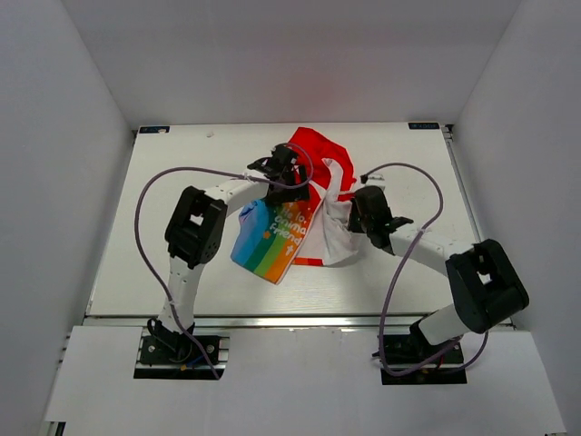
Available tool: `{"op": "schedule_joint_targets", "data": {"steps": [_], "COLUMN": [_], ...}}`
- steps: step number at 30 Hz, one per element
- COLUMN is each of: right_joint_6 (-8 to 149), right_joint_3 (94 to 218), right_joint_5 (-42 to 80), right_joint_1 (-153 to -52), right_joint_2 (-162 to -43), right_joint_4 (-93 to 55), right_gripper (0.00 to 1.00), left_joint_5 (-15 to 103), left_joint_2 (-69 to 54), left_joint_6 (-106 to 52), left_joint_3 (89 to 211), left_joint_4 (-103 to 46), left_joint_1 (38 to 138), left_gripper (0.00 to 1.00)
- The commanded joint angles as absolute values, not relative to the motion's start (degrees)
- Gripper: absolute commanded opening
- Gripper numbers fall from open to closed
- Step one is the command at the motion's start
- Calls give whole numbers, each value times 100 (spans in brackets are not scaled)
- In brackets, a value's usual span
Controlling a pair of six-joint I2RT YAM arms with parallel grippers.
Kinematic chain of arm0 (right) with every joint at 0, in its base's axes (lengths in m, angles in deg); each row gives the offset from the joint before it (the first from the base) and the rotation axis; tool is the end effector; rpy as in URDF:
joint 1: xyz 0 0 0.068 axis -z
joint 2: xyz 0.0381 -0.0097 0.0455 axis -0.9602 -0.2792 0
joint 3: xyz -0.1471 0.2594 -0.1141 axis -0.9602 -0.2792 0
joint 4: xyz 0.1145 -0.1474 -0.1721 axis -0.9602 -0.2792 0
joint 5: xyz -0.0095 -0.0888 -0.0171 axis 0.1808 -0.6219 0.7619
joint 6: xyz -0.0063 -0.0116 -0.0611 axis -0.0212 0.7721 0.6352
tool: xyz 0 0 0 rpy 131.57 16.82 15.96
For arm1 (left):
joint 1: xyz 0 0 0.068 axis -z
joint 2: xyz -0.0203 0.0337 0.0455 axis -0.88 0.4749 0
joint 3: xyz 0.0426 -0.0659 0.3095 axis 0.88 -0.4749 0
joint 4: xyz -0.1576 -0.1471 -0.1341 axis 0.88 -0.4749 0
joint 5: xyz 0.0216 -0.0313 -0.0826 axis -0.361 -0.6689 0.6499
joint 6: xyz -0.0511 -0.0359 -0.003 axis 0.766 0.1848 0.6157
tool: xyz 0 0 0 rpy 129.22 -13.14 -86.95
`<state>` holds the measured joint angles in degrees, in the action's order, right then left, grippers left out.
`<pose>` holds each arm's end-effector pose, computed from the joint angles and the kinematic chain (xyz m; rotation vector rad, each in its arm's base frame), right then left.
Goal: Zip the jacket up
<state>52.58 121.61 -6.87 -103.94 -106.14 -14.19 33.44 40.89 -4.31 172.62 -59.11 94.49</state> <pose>0.2641 0.1362 0.2291 0.0654 2.2177 0.1733 0.4168 -0.2666 0.2060 -0.0537 2.6271 -0.3720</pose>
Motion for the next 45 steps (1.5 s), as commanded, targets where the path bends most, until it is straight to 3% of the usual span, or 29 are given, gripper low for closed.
{"op": "schedule_joint_targets", "data": {"steps": [1, 9, 16, 22, 26, 30, 34, 35, 38, 45], "right_joint_6": [5851, 6204, 5914, 5633, 5527, 5474, 5466, 5474, 5492, 5492], "right_joint_3": [12649, 11877, 10989, 10883, 10900, 10865, 10856, 10839, 10821, 10830], "right_joint_5": [-458, 1564, 2768, 2875, 2840, 2699, 2567, 2550, 2497, 2304], "right_joint_1": [-10358, -10359, -10411, -10446, -10455, -10455, -10464, -10455, -10446, -10455], "right_joint_2": [-10303, -9037, -8492, -8702, -8817, -8808, -8781, -8755, -8720, -8729], "right_joint_4": [-1439, -2178, -1511, -1273, -1281, -1343, -1405, -1422, -1440, -1519], "right_gripper": [0, 0, 0, 0, 0, 0, 0, 0, 0, 0], "left_joint_5": [3414, 3816, 3915, 4065, 2786, 2447, 2324, 2298, 2306, 2289], "left_joint_2": [3808, 928, -297, -229, 130, 527, 852, 922, 1099, 1230], "left_joint_6": [-671, -399, -302, -267, 31, 33, -12, -29, -64, -100], "left_joint_3": [17327, 14725, 13019, 12631, 13078, 13396, 13422, 13474, 13536, 13580], "left_joint_4": [-6345, -6230, -6530, -6345, -6826, -7066, -7118, -7179, -7224, -7276], "left_joint_1": [9399, 9416, 9741, 10022, 10540, 10866, 10858, 10858, 10875, 11042], "left_gripper": [98, 98, 98, 94, 91, 86, 79, 71, 63, 62]}}
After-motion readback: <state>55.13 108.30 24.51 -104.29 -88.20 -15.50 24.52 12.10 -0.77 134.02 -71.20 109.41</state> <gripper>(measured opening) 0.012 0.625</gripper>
